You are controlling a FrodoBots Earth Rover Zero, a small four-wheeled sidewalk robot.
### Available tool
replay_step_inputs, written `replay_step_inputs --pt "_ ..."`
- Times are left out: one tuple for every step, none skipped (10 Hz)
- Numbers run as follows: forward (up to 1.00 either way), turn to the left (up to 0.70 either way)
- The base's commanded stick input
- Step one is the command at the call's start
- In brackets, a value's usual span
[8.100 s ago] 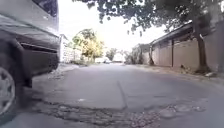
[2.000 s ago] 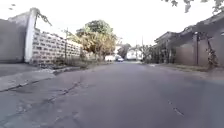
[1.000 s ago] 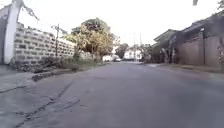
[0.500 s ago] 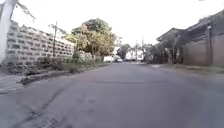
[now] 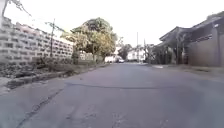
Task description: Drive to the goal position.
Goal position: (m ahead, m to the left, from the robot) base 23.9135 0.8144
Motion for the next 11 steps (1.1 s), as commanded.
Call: replay_step_inputs --pt "1.0 0.0" --pt "1.0 0.0" --pt "1.0 0.0" --pt "1.0 0.0" --pt "1.0 0.0" --pt "1.0 0.0" --pt "1.0 0.0" --pt "1.0 0.0" --pt "1.0 0.0" --pt "1.0 0.0" --pt "1.0 0.0"
